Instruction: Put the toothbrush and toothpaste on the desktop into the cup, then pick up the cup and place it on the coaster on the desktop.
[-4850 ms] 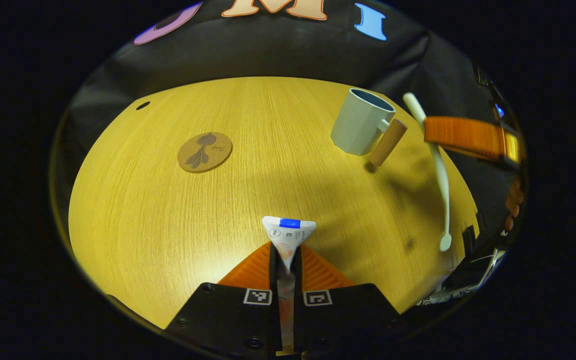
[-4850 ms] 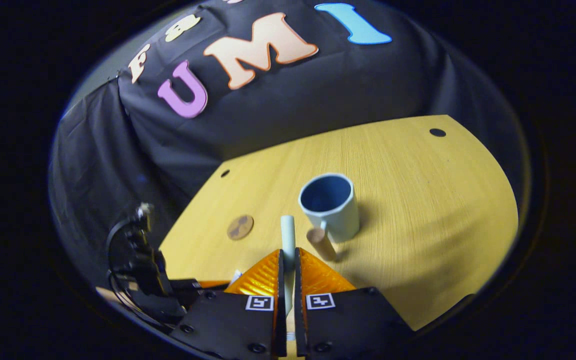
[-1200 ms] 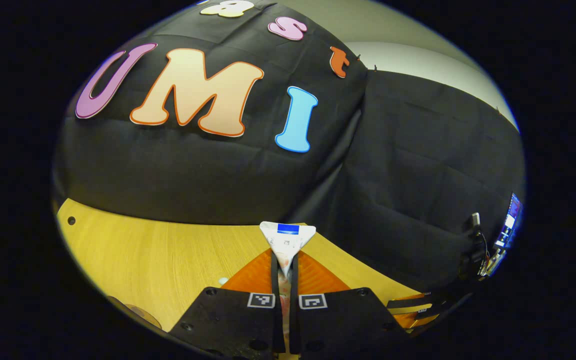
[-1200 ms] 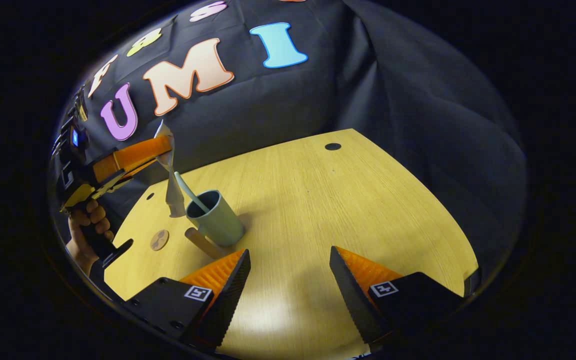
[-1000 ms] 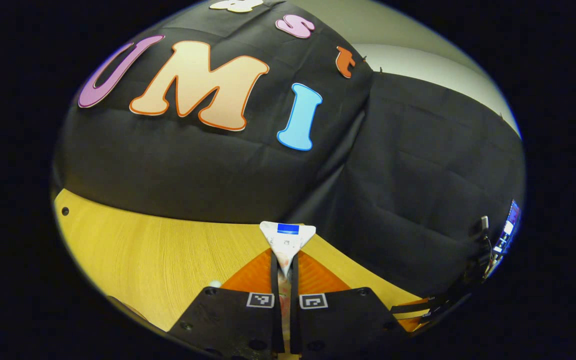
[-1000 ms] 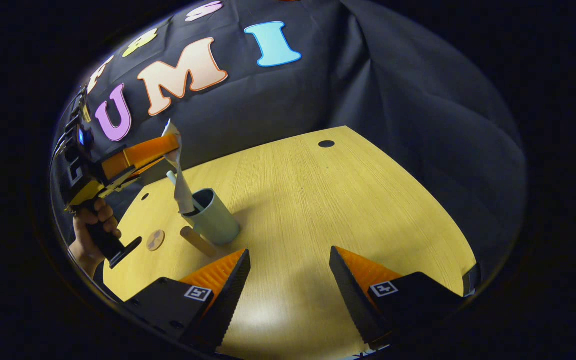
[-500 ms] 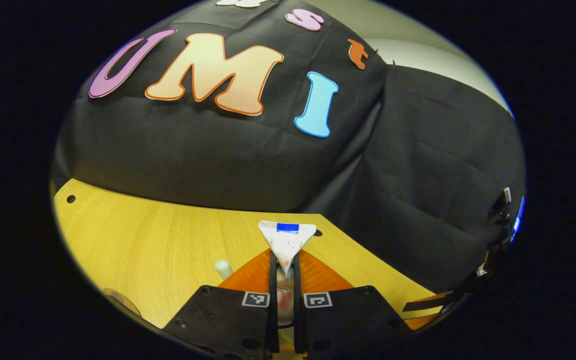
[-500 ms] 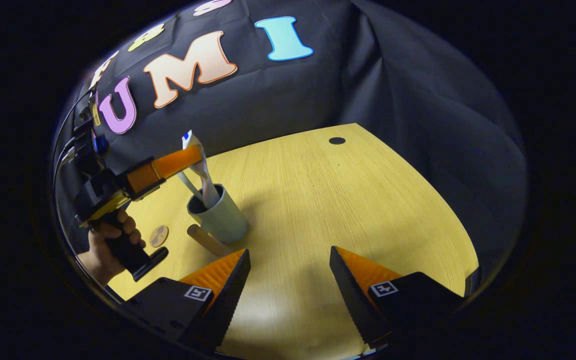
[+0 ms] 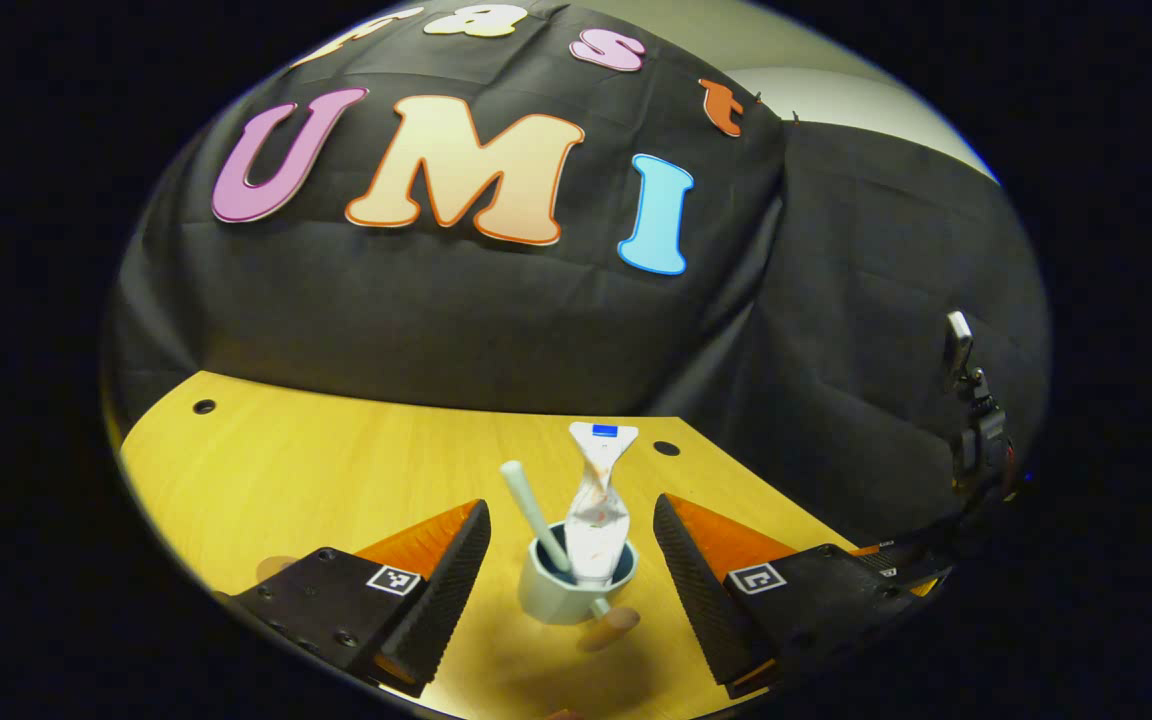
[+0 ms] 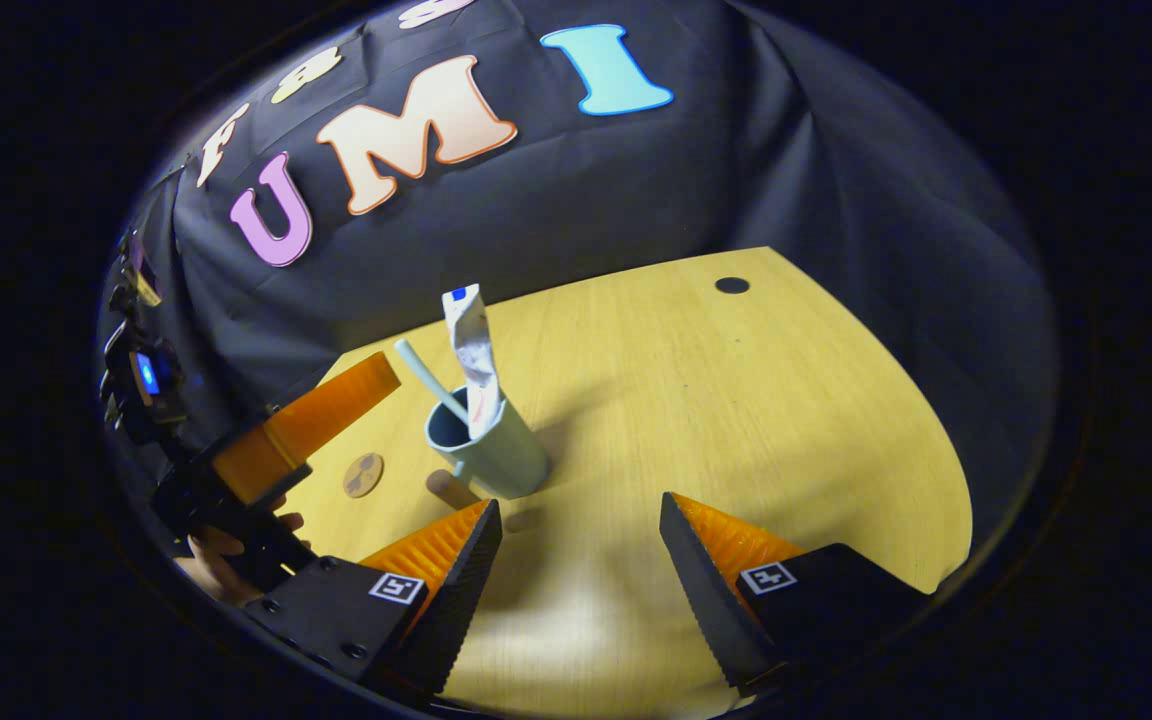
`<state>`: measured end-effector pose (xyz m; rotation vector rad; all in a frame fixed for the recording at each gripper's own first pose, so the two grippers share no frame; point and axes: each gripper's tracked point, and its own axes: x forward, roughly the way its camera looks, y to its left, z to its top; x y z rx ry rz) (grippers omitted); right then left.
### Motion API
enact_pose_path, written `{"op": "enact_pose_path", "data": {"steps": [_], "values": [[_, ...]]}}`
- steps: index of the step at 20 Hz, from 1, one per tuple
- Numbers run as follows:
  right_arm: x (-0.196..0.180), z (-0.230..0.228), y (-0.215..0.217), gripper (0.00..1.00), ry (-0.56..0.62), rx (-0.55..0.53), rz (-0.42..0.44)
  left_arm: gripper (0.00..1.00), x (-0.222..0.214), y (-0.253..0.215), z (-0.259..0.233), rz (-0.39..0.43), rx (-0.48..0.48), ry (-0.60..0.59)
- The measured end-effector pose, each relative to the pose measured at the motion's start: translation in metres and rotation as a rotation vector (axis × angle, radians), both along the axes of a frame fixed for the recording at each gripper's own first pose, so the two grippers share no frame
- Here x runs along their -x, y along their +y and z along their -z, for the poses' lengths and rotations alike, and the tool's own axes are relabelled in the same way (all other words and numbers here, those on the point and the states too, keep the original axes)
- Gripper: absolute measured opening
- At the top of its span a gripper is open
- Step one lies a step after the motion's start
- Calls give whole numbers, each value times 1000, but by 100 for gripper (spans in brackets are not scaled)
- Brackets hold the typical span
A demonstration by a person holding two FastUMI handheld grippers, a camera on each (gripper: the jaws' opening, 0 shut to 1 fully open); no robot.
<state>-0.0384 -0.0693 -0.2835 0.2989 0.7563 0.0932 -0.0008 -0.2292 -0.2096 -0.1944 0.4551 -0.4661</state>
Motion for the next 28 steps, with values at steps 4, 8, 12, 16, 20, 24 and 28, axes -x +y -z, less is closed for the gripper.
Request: {"op": "enact_pose_path", "data": {"steps": [4, 8, 12, 16, 20, 24, 28], "values": [[-4, -3, 36, 94, 81, -17, -135, 95, 27, 54, -11, -123, -42, -7], [-11, -2, 73, 98, 200, 0, -175, 95, 55, 103, -7, -175, -93, 8], [-27, 14, 94, 94, 308, 48, -164, 95, 65, 151, -4, -208, -157, -6], [-43, 32, 105, 94, 422, 80, -155, 95, 66, 193, 0, -237, -196, -15], [-55, 53, 105, 98, 519, 162, -154, 95, 68, 230, -2, -270, -218, -22], [-57, 70, 111, 98, 603, 182, -152, 95, 82, 256, 3, -323, -214, 4], [-61, 83, 107, 86, 662, 197, -143, 95, 91, 279, 9, -369, -224, 28]]}}
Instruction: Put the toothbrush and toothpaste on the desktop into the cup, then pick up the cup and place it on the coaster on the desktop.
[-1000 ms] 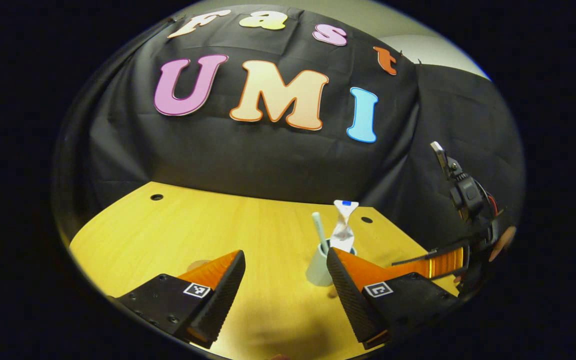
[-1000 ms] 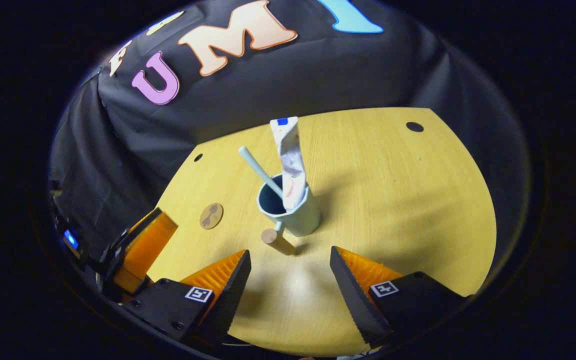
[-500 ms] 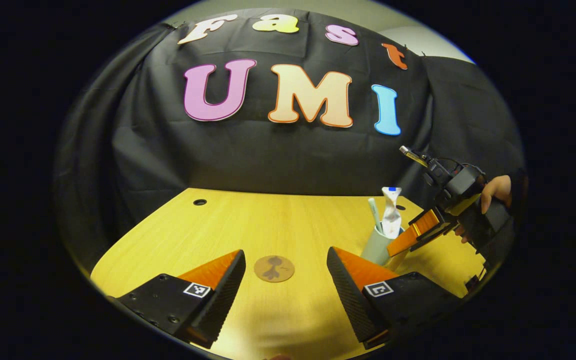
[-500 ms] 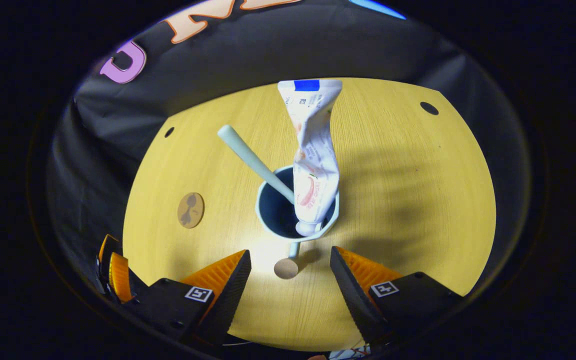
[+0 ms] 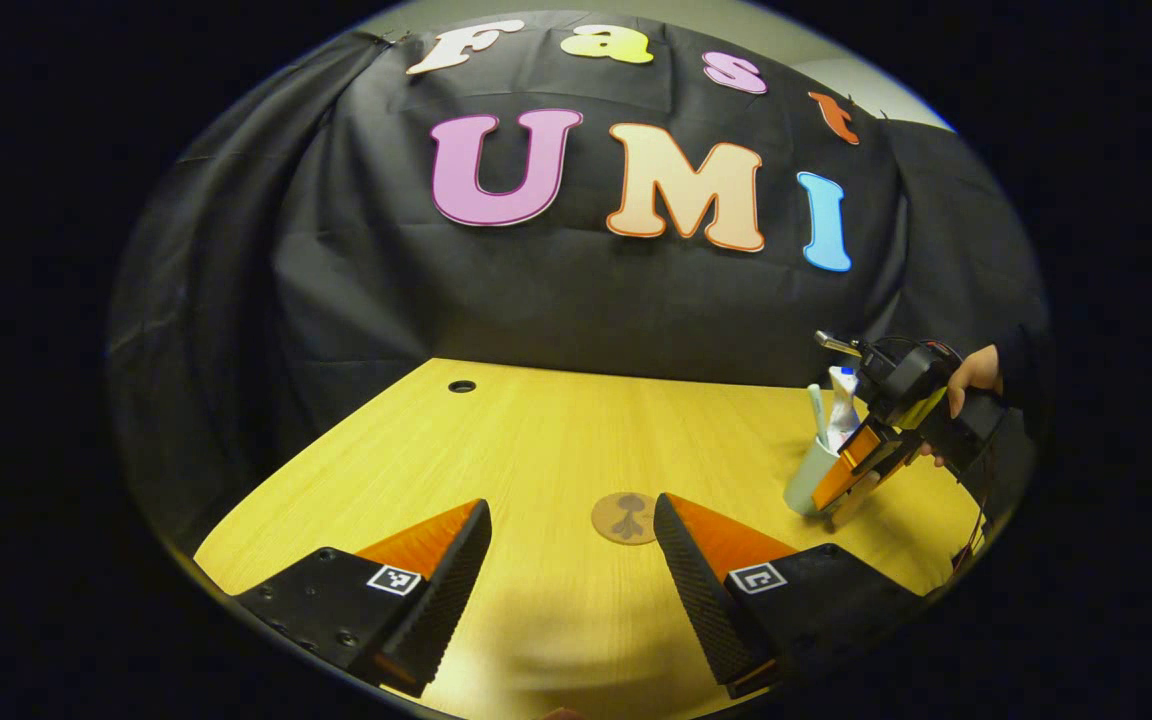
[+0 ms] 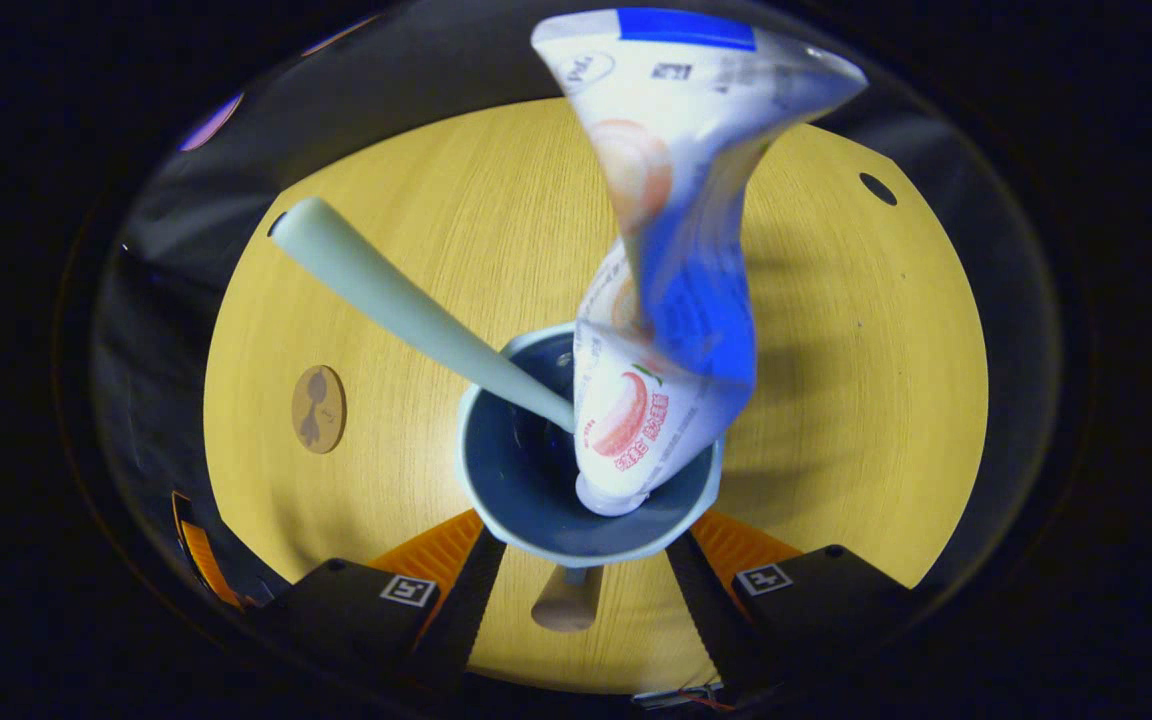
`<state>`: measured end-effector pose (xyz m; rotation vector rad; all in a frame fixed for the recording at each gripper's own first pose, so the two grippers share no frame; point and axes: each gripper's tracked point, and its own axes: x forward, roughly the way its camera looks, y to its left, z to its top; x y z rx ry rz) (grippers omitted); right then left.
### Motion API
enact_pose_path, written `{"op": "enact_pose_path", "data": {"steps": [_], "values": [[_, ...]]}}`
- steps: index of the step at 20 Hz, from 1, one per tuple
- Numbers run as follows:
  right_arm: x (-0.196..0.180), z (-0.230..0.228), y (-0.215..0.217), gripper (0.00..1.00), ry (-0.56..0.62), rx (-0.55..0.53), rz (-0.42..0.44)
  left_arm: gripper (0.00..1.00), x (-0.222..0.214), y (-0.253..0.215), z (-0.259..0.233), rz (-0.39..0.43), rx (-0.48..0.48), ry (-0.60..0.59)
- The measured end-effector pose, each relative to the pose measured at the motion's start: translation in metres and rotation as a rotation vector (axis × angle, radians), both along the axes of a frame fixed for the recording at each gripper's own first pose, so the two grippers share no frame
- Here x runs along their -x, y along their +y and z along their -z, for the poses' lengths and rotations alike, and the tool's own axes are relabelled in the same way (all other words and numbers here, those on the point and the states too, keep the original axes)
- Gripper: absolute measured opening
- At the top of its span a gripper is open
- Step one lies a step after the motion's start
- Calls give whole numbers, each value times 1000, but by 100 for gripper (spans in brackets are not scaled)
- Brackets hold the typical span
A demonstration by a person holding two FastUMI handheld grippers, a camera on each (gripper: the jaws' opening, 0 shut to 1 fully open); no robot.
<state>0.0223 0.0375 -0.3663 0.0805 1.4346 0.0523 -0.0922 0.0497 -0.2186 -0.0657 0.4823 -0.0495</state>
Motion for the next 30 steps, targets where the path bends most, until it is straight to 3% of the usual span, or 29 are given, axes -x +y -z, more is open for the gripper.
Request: {"op": "enact_pose_path", "data": {"steps": [5, 7, 8, 9, 10, 11, 16, 19, 27, 28, 30], "values": [[8, 8, -8, 60, 51, 10, -27, 95, -3, 10, 1, -8, -12, -1], [10, 8, -5, 32, 50, 20, -48, 95, -2, 11, 3, -8, -4, 6], [10, 8, -6, 30, 44, 36, -67, 95, -2, 11, 4, -8, 0, 8], [9, 8, -5, 34, 33, 48, -88, 95, -2, 11, 5, -9, 2, 8], [9, 6, -5, 26, 17, 60, -103, 95, -3, 11, 6, -7, 3, 9], [10, 6, -3, 30, 8, 69, -118, 95, -3, 11, 6, -4, 3, 10], [12, 4, 26, 25, -19, 41, -145, 95, -1, 12, 8, 14, -2, 14], [12, -3, 50, 29, -33, 27, -178, 95, -3, 21, 13, 2, 8, 27], [5, -20, 139, 29, -62, -16, -282, 95, 4, 70, 21, -40, 0, 47], [3, -21, 151, 25, -63, -16, -299, 95, 6, 78, 23, -48, -1, 52], [-2, -19, 175, 29, -67, -13, -328, 95, 10, 93, 26, -67, -2, 57]]}}
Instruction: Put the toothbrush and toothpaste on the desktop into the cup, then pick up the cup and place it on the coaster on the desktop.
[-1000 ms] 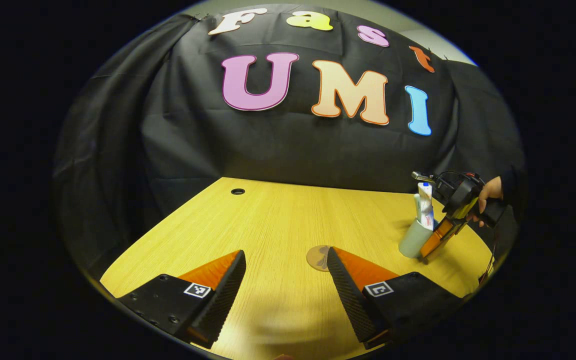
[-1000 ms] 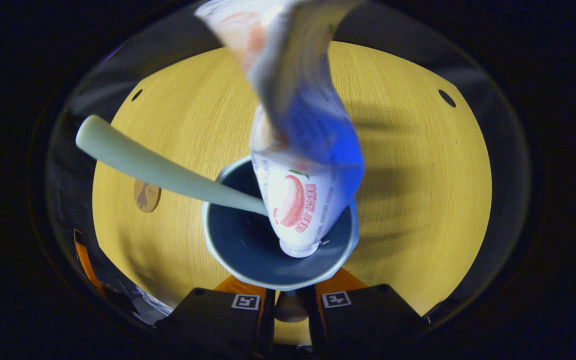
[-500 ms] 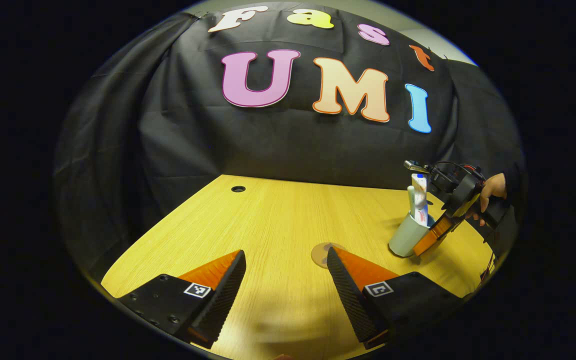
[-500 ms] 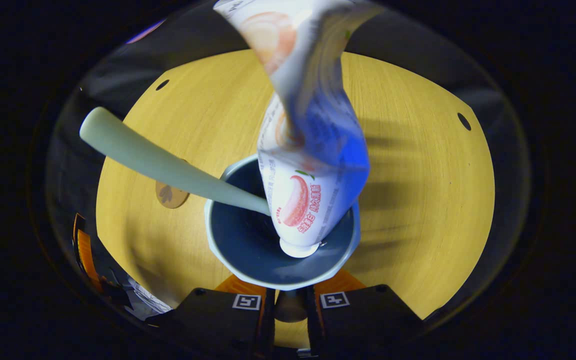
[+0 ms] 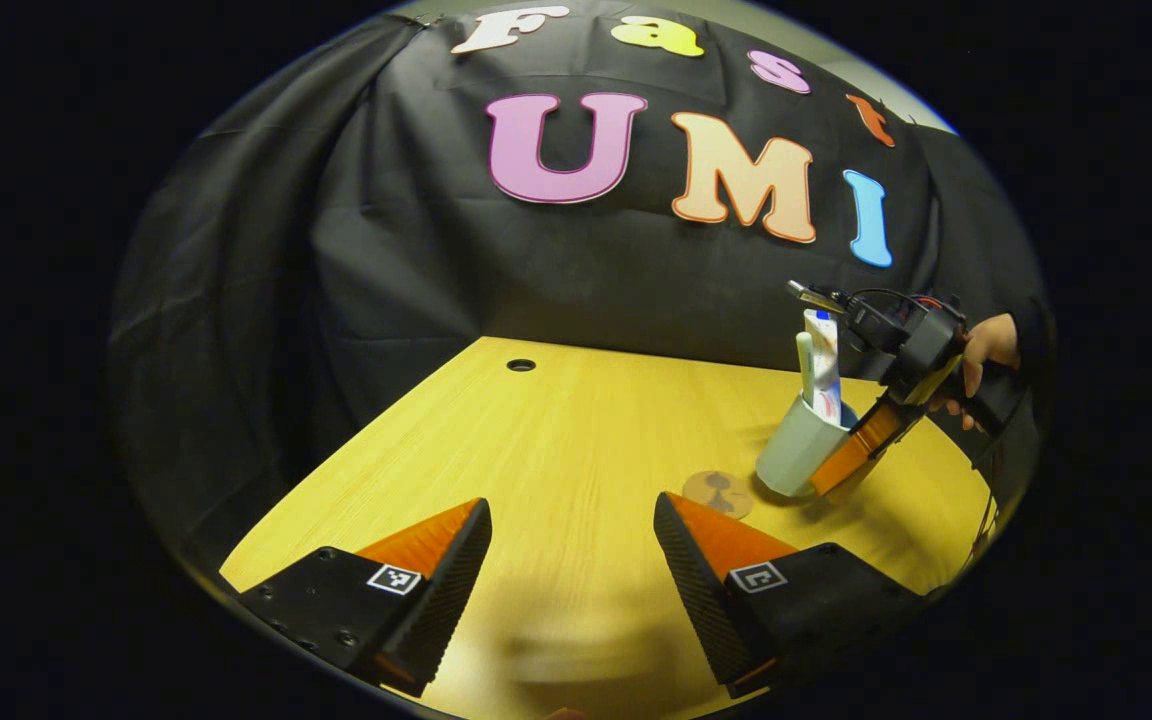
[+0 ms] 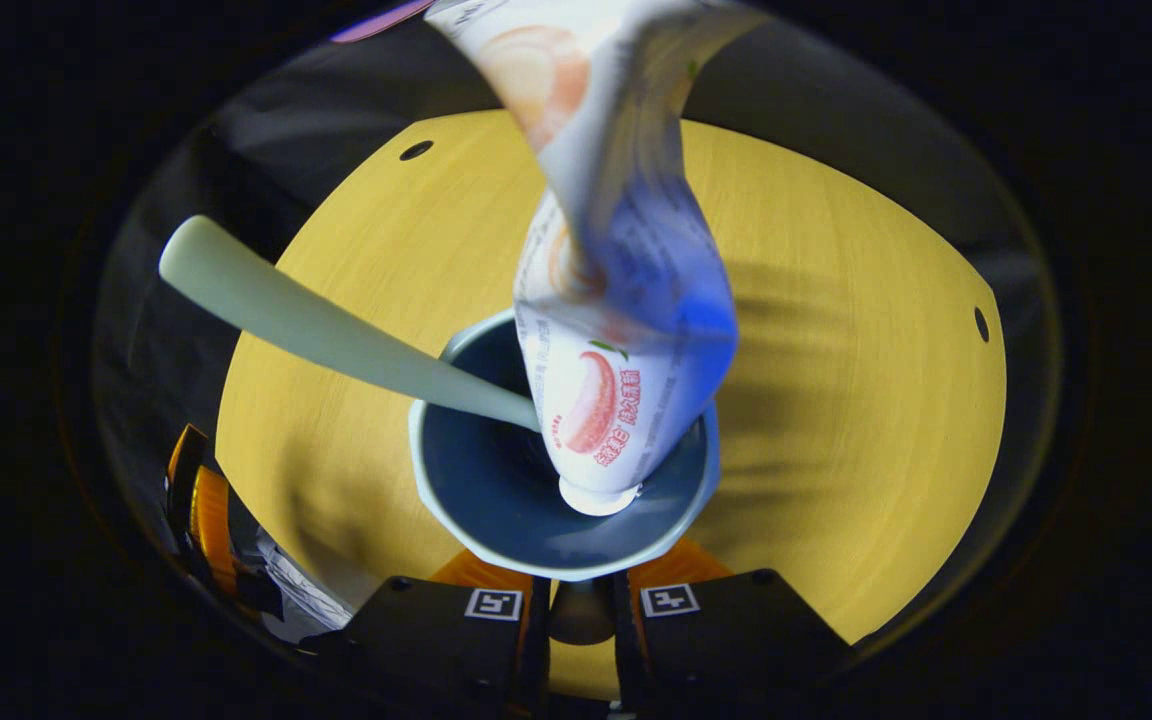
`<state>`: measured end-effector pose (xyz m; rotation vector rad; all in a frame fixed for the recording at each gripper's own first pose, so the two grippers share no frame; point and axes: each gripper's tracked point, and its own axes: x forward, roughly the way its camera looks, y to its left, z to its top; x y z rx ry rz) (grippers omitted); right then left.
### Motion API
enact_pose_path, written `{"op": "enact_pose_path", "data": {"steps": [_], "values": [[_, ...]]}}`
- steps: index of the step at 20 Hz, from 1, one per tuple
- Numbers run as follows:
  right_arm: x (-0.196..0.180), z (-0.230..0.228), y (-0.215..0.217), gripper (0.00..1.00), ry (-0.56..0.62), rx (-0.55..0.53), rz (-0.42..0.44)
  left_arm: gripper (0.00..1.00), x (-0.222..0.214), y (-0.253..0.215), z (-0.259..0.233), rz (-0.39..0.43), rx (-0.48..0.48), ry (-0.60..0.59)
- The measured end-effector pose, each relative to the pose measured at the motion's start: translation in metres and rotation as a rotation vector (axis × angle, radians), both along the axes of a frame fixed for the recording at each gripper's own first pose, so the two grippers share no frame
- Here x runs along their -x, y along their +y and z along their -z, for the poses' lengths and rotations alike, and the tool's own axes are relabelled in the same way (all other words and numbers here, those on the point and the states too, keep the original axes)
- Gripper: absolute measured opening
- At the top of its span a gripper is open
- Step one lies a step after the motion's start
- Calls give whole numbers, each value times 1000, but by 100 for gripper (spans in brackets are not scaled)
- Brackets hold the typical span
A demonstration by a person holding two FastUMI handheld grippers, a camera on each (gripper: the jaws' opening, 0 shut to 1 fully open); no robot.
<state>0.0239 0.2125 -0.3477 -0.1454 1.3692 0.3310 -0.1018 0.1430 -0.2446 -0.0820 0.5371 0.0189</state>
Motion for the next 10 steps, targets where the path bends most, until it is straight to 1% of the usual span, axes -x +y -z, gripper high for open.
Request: {"op": "enact_pose_path", "data": {"steps": [2, 5, 10], "values": [[3, -6, 19, 29, -4, -1, -27, 95, 3, 14, 2, -17, -5, 4], [6, -14, 30, 29, -4, 15, -64, 95, 9, 33, 7, -46, -8, 12], [5, 7, 57, 29, 22, 67, -127, 95, 18, 53, 13, -101, 1, 22]]}}
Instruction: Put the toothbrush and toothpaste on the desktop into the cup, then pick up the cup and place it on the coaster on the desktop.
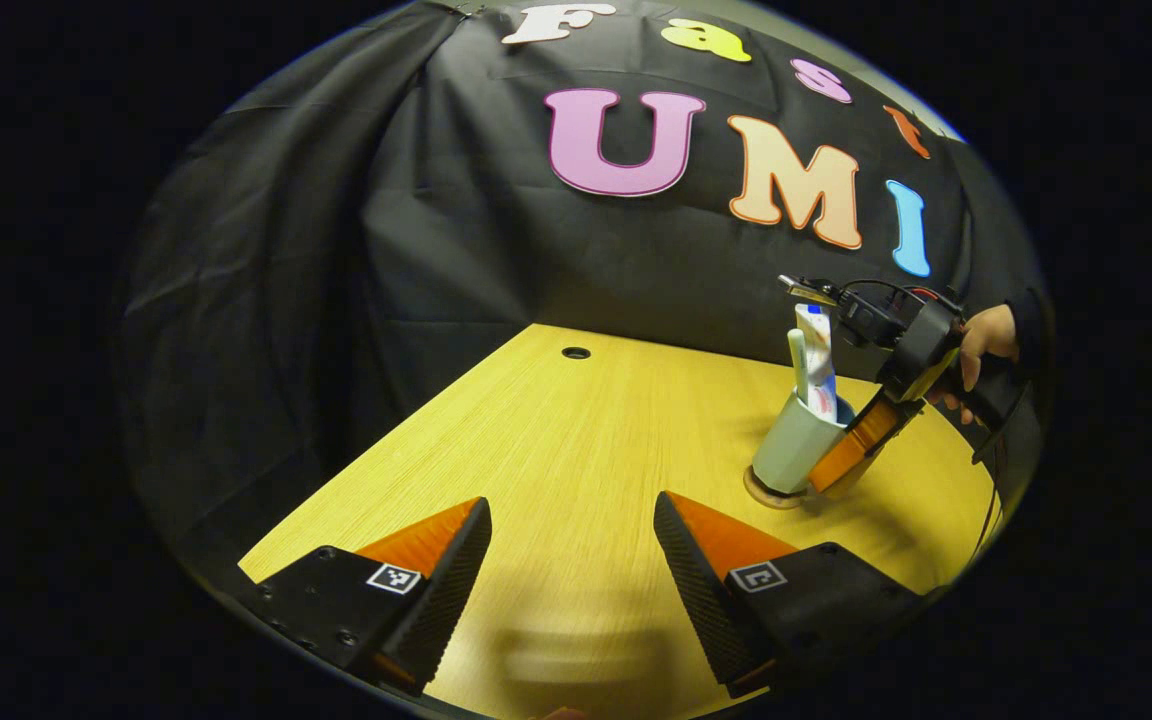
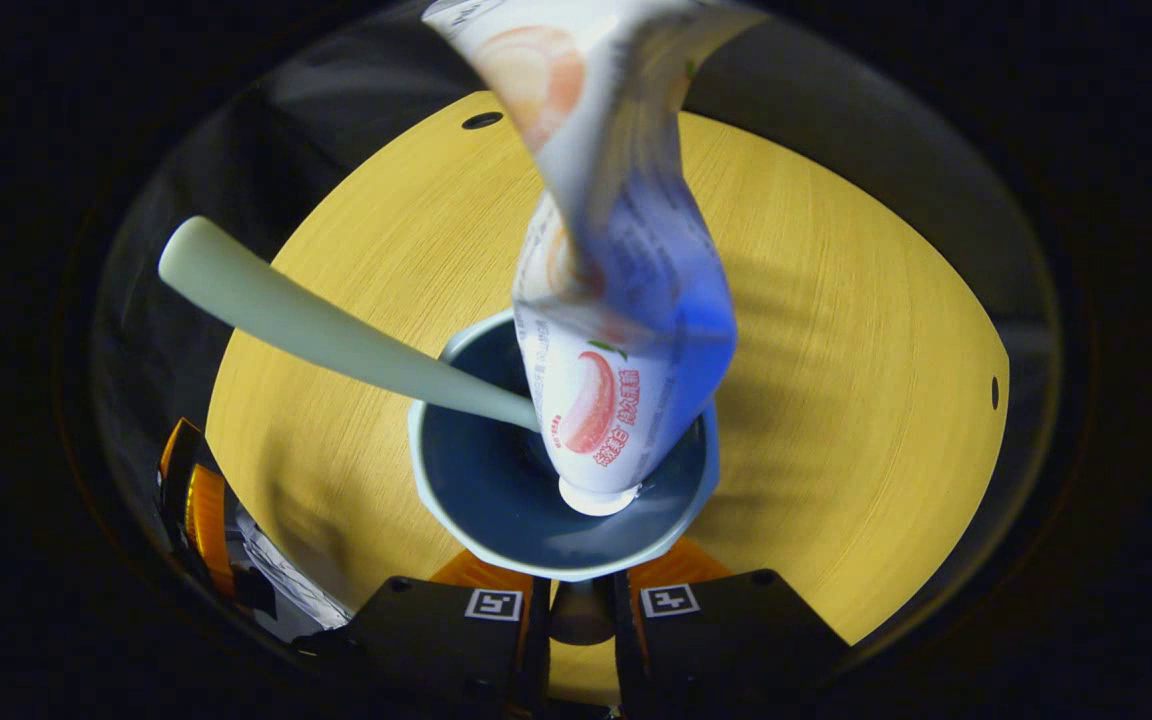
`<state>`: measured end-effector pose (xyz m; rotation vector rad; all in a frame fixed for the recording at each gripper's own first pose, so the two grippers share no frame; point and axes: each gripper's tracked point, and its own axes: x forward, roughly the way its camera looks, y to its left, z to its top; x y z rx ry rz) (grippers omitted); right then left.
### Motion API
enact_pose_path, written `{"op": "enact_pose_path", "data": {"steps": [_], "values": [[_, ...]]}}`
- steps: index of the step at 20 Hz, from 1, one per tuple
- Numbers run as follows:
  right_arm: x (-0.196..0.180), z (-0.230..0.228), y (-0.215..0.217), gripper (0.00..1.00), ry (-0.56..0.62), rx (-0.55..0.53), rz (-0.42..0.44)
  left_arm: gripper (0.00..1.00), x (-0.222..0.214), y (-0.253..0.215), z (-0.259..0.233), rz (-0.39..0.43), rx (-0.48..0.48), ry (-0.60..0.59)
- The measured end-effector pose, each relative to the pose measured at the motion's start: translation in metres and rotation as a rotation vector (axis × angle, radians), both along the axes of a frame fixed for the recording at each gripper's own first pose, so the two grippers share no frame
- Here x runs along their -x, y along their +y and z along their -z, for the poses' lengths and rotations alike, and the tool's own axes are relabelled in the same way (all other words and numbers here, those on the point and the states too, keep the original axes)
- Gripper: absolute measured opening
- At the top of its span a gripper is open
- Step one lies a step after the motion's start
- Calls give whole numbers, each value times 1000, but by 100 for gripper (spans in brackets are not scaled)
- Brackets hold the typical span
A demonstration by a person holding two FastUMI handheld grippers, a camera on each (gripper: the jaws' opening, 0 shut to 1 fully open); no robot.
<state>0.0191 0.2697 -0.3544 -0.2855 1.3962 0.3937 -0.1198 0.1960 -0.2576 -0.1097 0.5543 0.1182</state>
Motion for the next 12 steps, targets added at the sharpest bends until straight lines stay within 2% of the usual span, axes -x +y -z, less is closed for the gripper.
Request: {"op": "enact_pose_path", "data": {"steps": [3, 4, 7, 10, 11, 12], "values": [[1, 5, 14, 29, 0, 32, -30, 95, 2, 3, -1, -12, -2, 0], [2, 2, 16, 26, 3, 26, -26, 95, 2, 2, -1, -11, -1, 1], [-1, -24, 15, 37, -36, -25, -23, 95, -5, -11, -3, 8, 16, 4], [17, -45, -3, 100, -67, -83, -15, 95, -21, -36, -17, 50, 19, -27], [26, -51, -8, 93, -79, -117, -9, 95, -26, -46, -21, 66, 16, -35], [35, -57, -15, 99, -103, -153, -3, 95, -32, -59, -23, 82, 18, -40]]}}
